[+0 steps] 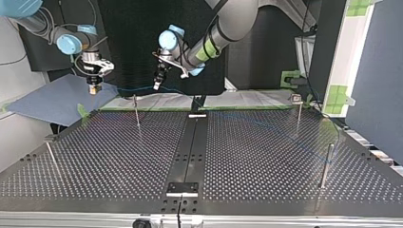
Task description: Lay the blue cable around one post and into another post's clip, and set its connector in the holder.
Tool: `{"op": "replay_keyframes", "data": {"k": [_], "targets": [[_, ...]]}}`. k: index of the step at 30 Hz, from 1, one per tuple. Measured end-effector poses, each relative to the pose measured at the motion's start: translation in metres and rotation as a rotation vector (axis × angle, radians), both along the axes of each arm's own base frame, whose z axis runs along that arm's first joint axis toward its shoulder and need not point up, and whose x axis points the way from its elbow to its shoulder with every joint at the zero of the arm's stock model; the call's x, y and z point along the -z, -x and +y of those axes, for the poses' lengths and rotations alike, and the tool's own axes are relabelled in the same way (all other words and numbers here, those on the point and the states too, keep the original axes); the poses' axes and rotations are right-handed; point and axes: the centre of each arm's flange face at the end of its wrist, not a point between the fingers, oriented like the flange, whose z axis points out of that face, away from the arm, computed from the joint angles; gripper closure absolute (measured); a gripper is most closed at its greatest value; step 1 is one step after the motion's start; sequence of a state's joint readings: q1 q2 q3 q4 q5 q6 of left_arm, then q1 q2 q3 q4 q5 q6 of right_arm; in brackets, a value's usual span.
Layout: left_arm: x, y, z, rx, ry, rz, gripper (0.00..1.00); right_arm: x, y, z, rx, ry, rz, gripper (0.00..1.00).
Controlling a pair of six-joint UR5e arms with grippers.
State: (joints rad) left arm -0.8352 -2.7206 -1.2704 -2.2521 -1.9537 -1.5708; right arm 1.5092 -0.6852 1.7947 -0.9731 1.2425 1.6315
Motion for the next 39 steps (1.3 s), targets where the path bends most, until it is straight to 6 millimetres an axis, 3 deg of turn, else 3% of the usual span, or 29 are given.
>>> {"op": "replay_keyframes", "data": {"k": [11, 39], "targets": [[-0.005, -0.005, -0.004, 0.001, 0.001, -0.003, 0.99, 0.0, -0.016, 0.003, -0.04, 0.005, 0.001, 1.0], [-0.004, -0.007, -0.001, -0.003, -0.03, 0.003, 0.99, -0.001, -0.003, -0.001, -0.01, 0.007, -0.028, 1.0]]}}
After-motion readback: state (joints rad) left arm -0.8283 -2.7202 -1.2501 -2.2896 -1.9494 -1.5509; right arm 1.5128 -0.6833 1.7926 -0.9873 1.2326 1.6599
